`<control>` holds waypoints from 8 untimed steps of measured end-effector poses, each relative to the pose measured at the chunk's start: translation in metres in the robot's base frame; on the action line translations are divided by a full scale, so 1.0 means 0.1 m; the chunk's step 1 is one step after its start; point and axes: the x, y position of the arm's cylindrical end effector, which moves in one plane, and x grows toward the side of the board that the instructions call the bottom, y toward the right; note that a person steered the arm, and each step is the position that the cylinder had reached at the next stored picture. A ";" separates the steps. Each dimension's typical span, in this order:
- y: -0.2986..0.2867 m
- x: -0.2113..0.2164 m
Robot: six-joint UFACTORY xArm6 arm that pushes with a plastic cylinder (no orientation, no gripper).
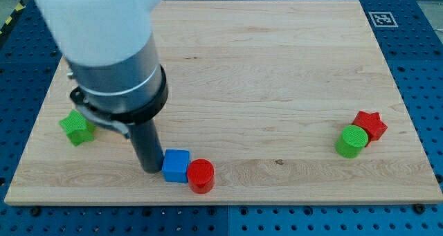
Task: Move the heart towards the top
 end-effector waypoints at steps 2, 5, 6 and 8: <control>-0.34 -0.48; -0.38 -0.87; -0.28 -1.07; 0.34 -1.55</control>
